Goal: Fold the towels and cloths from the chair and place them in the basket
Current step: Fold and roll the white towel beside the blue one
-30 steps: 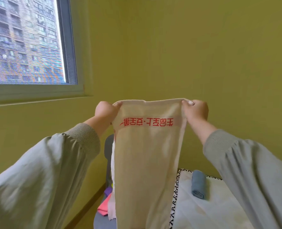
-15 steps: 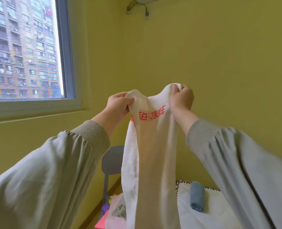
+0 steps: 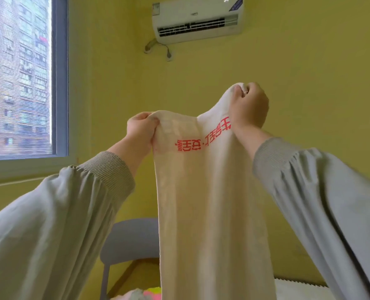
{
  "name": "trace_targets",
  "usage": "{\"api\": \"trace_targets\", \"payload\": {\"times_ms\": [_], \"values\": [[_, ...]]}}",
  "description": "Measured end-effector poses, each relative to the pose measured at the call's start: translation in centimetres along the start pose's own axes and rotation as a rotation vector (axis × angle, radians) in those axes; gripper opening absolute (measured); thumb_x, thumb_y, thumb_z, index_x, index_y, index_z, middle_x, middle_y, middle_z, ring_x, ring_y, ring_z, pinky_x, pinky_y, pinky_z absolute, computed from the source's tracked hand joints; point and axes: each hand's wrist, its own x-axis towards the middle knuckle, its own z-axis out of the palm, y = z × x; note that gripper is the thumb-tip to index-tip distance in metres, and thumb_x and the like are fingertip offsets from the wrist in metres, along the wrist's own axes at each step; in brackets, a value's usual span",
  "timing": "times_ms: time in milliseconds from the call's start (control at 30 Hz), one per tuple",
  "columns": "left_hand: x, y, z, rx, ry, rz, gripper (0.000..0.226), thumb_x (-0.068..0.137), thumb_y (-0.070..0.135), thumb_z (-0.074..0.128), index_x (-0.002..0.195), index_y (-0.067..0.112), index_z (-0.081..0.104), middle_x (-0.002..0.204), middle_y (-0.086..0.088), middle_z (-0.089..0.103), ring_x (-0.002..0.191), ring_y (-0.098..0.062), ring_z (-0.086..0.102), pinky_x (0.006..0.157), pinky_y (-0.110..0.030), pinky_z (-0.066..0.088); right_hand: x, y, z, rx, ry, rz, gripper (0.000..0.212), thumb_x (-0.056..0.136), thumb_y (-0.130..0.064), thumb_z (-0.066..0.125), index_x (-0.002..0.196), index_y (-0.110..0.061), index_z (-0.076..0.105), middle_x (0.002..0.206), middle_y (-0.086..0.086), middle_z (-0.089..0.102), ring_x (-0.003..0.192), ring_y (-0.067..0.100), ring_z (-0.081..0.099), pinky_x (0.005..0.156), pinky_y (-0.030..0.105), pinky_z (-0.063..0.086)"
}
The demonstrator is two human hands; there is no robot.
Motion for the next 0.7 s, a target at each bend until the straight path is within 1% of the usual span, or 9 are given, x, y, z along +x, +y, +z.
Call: {"api": "trace_targets", "payload": {"times_ms": [133,233,333,400,433,467,533,633,700], "values": [[0.9,-2.9,1.1,0.094,0.059,-0.004,0.018,0.085,0.006,0.054,0.08,0.017,0.066,0.077,-0.001,0.066,0.065,-0.015,0.06,0.063,-0.028,0.055,0.9,4.5,-0.8,-0.09,0.001,-0.009,0.027,0.092,-0.025,0.042,0.067,-0.019,0.035,0.07,-0.003,0.047,0.071,0.025,0.043,0.061,0.034,0.034],[1.4,-6.8,2.6,0.239,0.082,0.027,0.023,0.086,0.006,0.048,0.083,0.018,0.067,0.078,0.002,0.065,0.068,-0.012,0.06,0.057,-0.023,0.05,0.2,8.9,-0.7,-0.145,-0.07,0.016,0.025,0.093,-0.023,0.043,0.069,-0.02,0.037,0.071,-0.011,0.045,0.074,0.023,0.041,0.062,0.028,0.029],[1.6,-11.6,4.0,0.344,0.098,0.037,0.028,0.088,0.005,0.041,0.088,0.016,0.066,0.078,0.006,0.062,0.069,-0.01,0.056,0.054,-0.021,0.046,-0.7,14.0,0.2,-0.194,-0.137,0.067,0.015,0.093,-0.024,0.044,0.082,-0.014,0.046,0.084,0.0,0.054,0.078,0.025,0.047,0.065,0.028,0.031],[2.3,-15.1,5.2,0.409,0.078,0.022,0.028,0.087,0.004,0.041,0.086,0.016,0.066,0.077,0.005,0.062,0.069,-0.011,0.055,0.056,-0.021,0.047,-1.2,18.1,1.1,-0.23,-0.208,0.149,0.016,0.093,-0.02,0.046,0.079,-0.011,0.05,0.087,0.009,0.058,0.08,0.029,0.051,0.066,0.027,0.033],[2.7,-16.8,5.8,0.441,0.064,0.007,0.027,0.086,0.004,0.043,0.084,0.016,0.067,0.076,0.004,0.062,0.068,-0.012,0.055,0.057,-0.022,0.047,-1.4,20.2,1.4,-0.249,-0.243,0.202,0.022,0.092,-0.015,0.046,0.071,-0.011,0.046,0.082,0.009,0.057,0.078,0.03,0.048,0.066,0.026,0.032],[3.0,-18.5,6.3,0.474,0.045,-0.014,0.025,0.085,0.004,0.044,0.082,0.015,0.067,0.075,0.003,0.061,0.067,-0.014,0.053,0.057,-0.022,0.046,-1.8,22.2,1.7,-0.27,-0.279,0.253,0.03,0.091,-0.01,0.045,0.062,-0.013,0.038,0.072,0.007,0.05,0.073,0.029,0.041,0.064,0.026,0.031],[3.7,-21.5,7.2,0.542,0.032,-0.025,0.022,0.083,0.003,0.045,0.073,0.013,0.063,0.069,0.001,0.053,0.064,-0.017,0.045,0.052,-0.023,0.038,-2.6,25.3,2.1,-0.305,-0.326,0.302,0.041,0.09,-0.005,0.045,0.056,-0.017,0.024,0.06,-0.001,0.03,0.073,0.021,0.029,0.06,0.026,0.026],[4.1,-25.7,8.0,0.713,0.022,0.056,0.024,0.085,0.004,0.046,0.064,0.013,0.053,0.061,0.001,0.041,0.065,-0.019,0.037,0.05,-0.025,0.028,-3.9,29.5,2.5,-0.36,-0.358,0.315,0.046,0.091,-0.009,0.049,0.054,-0.019,0.022,0.058,-0.004,0.022,0.073,0.019,0.025,0.051,0.031,0.02],[4.3,-28.4,7.9,0.836,-0.03,0.15,0.021,0.087,0.004,0.046,0.075,0.011,0.062,0.065,0.001,0.047,0.068,-0.02,0.042,0.05,-0.025,0.029,-4.5,32.4,2.8,-0.454,-0.442,0.343,0.047,0.091,-0.014,0.053,0.053,-0.017,0.025,0.056,-0.003,0.024,0.072,0.02,0.027,0.049,0.031,0.02]]}}
